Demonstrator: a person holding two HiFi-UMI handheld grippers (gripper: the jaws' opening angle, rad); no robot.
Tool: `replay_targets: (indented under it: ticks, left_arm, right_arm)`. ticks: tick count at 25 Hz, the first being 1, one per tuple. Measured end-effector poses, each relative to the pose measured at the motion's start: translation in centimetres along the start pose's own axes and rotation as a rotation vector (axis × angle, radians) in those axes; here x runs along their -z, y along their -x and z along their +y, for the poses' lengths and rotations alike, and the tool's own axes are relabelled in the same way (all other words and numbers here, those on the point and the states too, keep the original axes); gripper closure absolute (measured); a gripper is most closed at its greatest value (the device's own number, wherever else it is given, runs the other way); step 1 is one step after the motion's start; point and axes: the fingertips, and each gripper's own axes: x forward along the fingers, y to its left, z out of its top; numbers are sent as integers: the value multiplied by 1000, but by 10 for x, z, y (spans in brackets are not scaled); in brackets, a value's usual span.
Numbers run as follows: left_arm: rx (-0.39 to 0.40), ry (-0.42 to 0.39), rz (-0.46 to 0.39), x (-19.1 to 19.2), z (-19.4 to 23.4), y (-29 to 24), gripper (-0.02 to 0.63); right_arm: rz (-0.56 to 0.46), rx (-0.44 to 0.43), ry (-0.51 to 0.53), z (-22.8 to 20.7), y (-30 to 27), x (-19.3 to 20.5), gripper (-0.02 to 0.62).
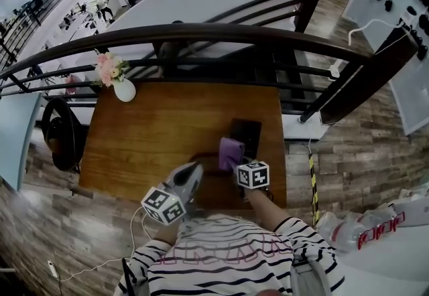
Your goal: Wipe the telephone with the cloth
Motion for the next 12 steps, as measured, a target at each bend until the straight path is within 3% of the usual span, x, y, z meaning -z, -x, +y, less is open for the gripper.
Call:
replay_targets:
  ticks: [12]
  left_arm:
    - [65, -1, 30, 7, -14, -17, 607]
  right_arm:
    - [-8, 111, -52, -46, 33, 19, 543]
